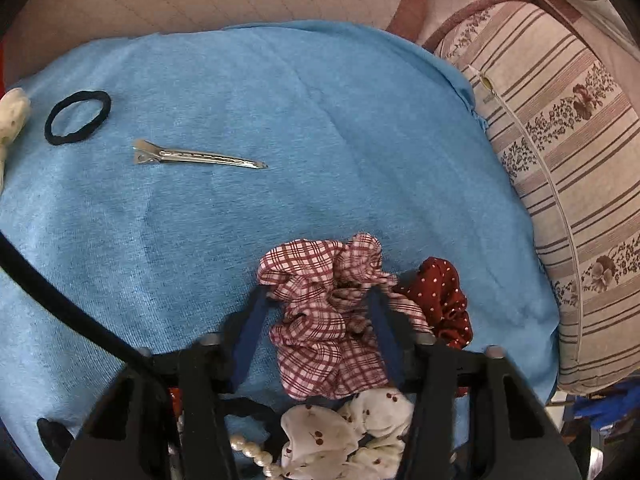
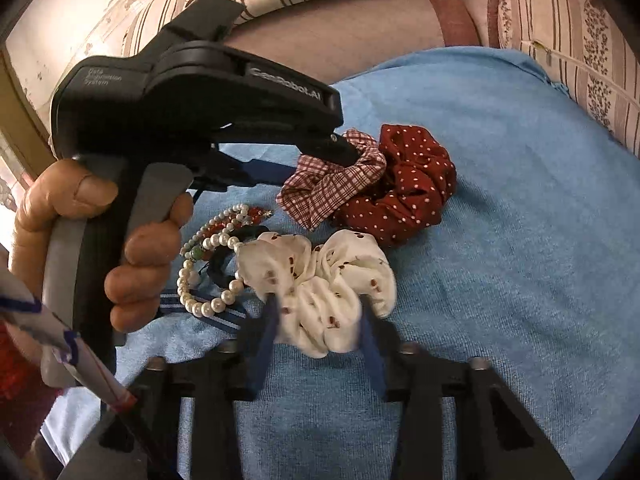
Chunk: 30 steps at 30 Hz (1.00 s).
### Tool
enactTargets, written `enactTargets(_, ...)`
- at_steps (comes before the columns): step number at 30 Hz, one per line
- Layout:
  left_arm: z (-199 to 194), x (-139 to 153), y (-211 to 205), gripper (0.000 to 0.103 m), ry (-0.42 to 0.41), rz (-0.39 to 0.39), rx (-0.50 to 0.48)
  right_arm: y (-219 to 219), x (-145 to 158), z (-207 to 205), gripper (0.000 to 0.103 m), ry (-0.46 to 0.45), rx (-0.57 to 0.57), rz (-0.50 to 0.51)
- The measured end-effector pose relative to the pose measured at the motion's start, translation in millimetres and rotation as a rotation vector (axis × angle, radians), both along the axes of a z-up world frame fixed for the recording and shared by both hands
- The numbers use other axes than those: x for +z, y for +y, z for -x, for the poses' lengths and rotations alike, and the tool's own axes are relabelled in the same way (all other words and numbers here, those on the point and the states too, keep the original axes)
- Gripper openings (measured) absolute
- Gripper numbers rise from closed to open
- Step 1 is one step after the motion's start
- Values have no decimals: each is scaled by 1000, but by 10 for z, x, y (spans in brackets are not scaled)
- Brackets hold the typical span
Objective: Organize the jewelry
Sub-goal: 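Grasp the plaid scrunchie with the left tool while the right tool grasps the white polka-dot scrunchie, then carry both scrunchies into the red tray and open both tools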
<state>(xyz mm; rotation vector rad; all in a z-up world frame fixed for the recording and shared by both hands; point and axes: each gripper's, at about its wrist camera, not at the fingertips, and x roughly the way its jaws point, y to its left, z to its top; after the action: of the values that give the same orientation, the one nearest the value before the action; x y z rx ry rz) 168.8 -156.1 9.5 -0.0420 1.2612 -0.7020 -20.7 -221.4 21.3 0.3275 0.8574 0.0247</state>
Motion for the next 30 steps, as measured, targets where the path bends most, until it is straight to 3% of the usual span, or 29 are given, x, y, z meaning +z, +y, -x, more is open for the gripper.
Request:
enactTargets(1, 8, 1, 27, 7, 19, 8, 13, 11, 9, 1, 26, -2, 2, 3)
enactTargets(3, 36, 74, 104, 7, 15, 34, 47, 49, 45, 17, 18, -18, 7, 20)
enactTargets(10, 434, 772, 588, 7, -105, 97, 101, 263, 225, 92, 15, -79, 38, 78)
enactTargets(15, 864, 1315, 1338, 7, -200, 106, 191, 394, 322, 238, 14, -123, 50, 127)
enactTargets(19, 1146, 1562, 2024, 7, -257, 59, 284, 475, 383, 406, 14, -121, 44, 107)
enactTargets(24, 1428, 1607, 2915, 7, -284, 3, 416, 555, 594, 469, 14, -115, 68, 56)
enactTargets(30, 1557, 1484, 4007, 7, -266, -2, 605, 1153, 988, 423, 14, -133, 191, 61)
